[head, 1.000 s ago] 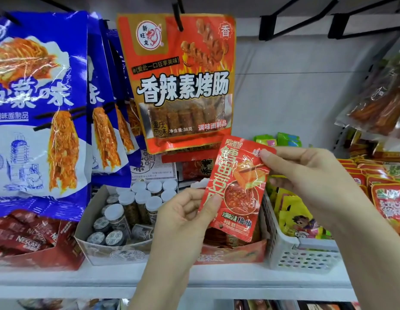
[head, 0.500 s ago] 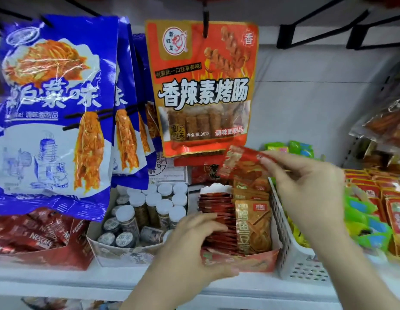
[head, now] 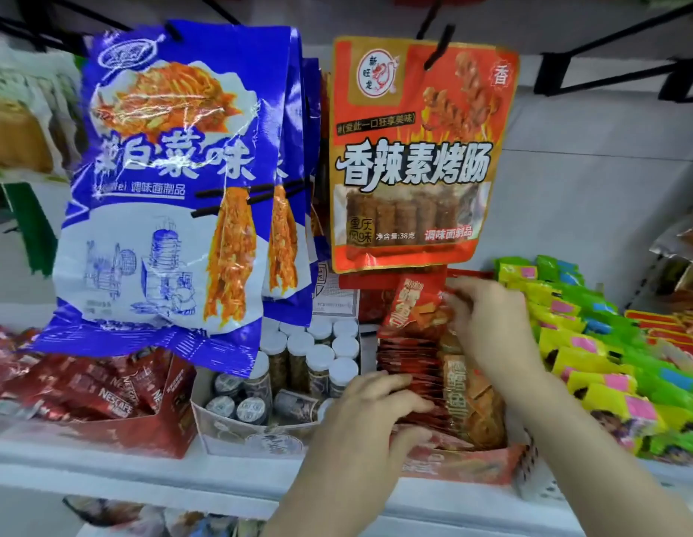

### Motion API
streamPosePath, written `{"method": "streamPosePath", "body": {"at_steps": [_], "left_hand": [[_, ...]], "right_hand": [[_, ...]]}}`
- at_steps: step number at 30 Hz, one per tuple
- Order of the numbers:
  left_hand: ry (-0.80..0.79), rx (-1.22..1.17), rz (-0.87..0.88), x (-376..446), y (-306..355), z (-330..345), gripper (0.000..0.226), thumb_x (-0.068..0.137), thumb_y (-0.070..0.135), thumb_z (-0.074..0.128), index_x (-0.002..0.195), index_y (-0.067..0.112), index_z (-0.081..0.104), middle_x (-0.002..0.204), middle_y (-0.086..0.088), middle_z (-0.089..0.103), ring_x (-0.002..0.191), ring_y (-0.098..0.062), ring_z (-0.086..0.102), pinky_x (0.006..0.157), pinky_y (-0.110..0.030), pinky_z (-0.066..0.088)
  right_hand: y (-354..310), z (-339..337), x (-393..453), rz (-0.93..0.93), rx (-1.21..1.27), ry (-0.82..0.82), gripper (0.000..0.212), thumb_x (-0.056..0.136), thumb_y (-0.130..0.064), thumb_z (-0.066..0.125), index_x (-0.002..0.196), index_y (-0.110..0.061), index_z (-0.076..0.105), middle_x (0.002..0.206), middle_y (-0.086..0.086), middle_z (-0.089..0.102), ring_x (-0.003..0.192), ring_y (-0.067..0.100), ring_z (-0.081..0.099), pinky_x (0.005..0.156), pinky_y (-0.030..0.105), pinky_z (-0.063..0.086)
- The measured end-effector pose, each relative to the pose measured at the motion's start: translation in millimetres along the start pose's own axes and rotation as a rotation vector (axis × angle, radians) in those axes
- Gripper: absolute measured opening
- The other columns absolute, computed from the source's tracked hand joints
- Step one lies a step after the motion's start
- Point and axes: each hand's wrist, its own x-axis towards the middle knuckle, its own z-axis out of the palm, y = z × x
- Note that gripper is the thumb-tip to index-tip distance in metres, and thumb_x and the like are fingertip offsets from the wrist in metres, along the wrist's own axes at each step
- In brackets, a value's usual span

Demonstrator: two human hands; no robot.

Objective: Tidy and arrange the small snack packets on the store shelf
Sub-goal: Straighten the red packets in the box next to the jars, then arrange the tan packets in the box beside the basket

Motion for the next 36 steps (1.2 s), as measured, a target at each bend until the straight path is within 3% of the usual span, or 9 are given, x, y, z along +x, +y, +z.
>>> {"method": "streamPosePath", "body": {"at_steps": [5,13,19,22,25,28,31,33,36], "left_hand": [[0.012,-0.014,-0.010,-2.1,-1.1,0.5,0.031,0.096,0.043,0.056,0.126,0.045,0.059,0.144,0.030,0.040,0.136,0.008,0.020,0.114,-0.022,0.020],[0.042,-0.031,-0.029,-0.4,2.2,0.8,0.028,0.096,0.038,0.059,0.123,0.042,0.063,0.141,0.031,0.042,0.133,0.012,0.022,0.113,-0.019,0.022],[0.048,-0.028,-0.035,0.5,0.4,1.1,0.029,0.097,0.027,0.060,0.122,0.040,0.066,0.143,0.026,0.044,0.135,0.006,0.026,0.113,-0.016,0.021],[0.064,-0.003,-0.043,1.0,-1.9,0.4,0.029,0.097,0.026,0.059,0.121,0.040,0.067,0.140,0.026,0.046,0.133,0.006,0.030,0.109,-0.015,0.025],[0.157,0.036,-0.053,3.7,0.6,4.5,0.029,0.098,0.024,0.058,0.121,0.039,0.066,0.137,0.024,0.049,0.130,0.004,0.035,0.108,-0.018,0.030],[0.265,0.114,-0.066,10.6,6.3,16.2,0.046,0.096,0.007,0.057,0.133,0.034,0.058,0.144,0.015,0.047,0.136,-0.008,0.035,0.114,-0.030,0.031],[0.194,0.281,-0.029,14.1,9.3,28.4,0.078,0.091,-0.005,0.050,0.147,0.047,0.032,0.159,0.015,0.022,0.147,-0.013,0.012,0.122,-0.037,0.016],[0.142,0.300,0.039,14.8,12.5,35.6,0.069,0.093,0.003,0.052,0.145,0.046,0.039,0.161,0.011,0.022,0.149,-0.017,0.010,0.123,-0.043,0.009],[0.206,0.255,0.084,14.8,18.5,42.8,0.032,0.099,0.033,0.053,0.129,0.039,0.061,0.152,0.002,0.044,0.144,-0.026,0.031,0.120,-0.051,0.018]], "right_hand": [[-0.4,2.1,26.3,0.057,-0.216,-0.235,0.020,0.091,-0.021,0.067,0.109,-0.015,0.075,0.103,0.015,0.073,0.101,0.036,0.065,0.086,0.037,0.049],[-6.0,29.6,14.1,0.051,-0.341,-0.468,0.024,0.094,-0.021,0.059,0.116,-0.023,0.070,0.112,0.010,0.067,0.100,0.030,0.065,0.084,0.037,0.055],[-2.6,-14.4,12.8,-0.019,-0.323,-0.436,0.025,0.087,-0.023,0.066,0.110,-0.027,0.073,0.108,0.006,0.072,0.103,0.028,0.065,0.089,0.038,0.053],[4.1,-44.6,1.2,-0.079,-0.488,-0.492,0.023,0.085,-0.024,0.063,0.105,-0.031,0.073,0.100,0.007,0.072,0.097,0.030,0.066,0.080,0.038,0.055],[9.6,-59.1,-11.9,-0.174,-0.672,-0.553,0.030,0.087,-0.040,0.061,0.116,-0.035,0.065,0.108,0.004,0.069,0.104,0.031,0.062,0.090,0.037,0.049],[13.5,-62.8,-16.1,-0.219,-0.789,-0.602,0.032,0.090,-0.044,0.059,0.118,-0.029,0.062,0.110,0.002,0.067,0.109,0.028,0.060,0.099,0.040,0.039],[12.0,-60.8,-15.2,-0.225,-0.828,-0.641,0.024,0.092,-0.031,0.060,0.115,-0.023,0.060,0.110,0.005,0.063,0.110,0.029,0.059,0.100,0.045,0.035],[10.2,-58.8,-13.6,-0.231,-0.839,-0.674,0.022,0.093,-0.025,0.060,0.114,-0.020,0.057,0.112,0.008,0.060,0.111,0.030,0.058,0.101,0.047,0.034],[9.3,-55.6,-10.7,-0.252,-0.866,-0.728,0.022,0.094,-0.018,0.056,0.117,-0.017,0.055,0.117,0.010,0.057,0.111,0.032,0.059,0.104,0.049,0.032]]}}
